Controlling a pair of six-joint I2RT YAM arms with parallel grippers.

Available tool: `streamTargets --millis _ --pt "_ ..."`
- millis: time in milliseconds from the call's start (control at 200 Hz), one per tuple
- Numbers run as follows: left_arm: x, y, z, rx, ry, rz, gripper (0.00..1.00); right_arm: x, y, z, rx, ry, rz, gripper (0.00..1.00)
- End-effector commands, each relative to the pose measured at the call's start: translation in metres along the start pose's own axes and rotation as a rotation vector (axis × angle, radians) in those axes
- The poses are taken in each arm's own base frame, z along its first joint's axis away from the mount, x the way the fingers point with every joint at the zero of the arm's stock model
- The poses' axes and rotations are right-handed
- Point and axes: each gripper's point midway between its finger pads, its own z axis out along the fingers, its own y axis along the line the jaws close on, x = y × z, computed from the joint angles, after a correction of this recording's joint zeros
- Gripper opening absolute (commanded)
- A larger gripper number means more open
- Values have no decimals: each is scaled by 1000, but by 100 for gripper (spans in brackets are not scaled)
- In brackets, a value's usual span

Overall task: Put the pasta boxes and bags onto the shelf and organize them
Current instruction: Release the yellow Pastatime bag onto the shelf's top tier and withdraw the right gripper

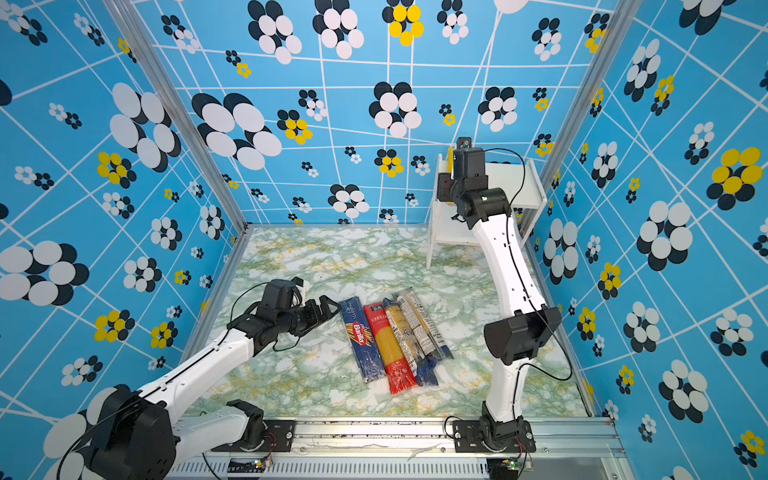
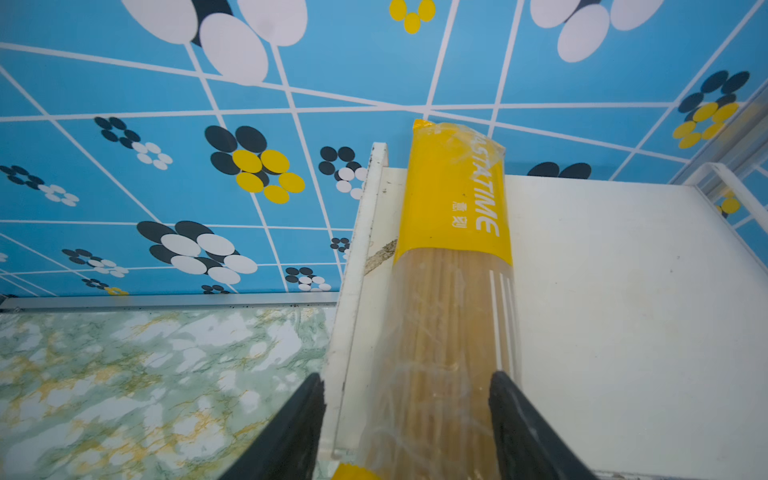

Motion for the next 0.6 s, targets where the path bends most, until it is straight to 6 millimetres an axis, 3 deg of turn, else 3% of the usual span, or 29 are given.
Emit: streamTargets --millis 0,190,220,595 --pt "5 1 -2 2 3 11 99 -24 18 -36 -83 -164 -58 68" --pt "6 0 -4 2 1 12 99 9 30 -66 -160 -229 -57 72" --pt "6 -1 -4 1 -2 13 99 26 32 -65 -171 -206 -62 72" --pt "8 -6 -3 7 9 20 99 117 32 -99 -215 -113 -3 78"
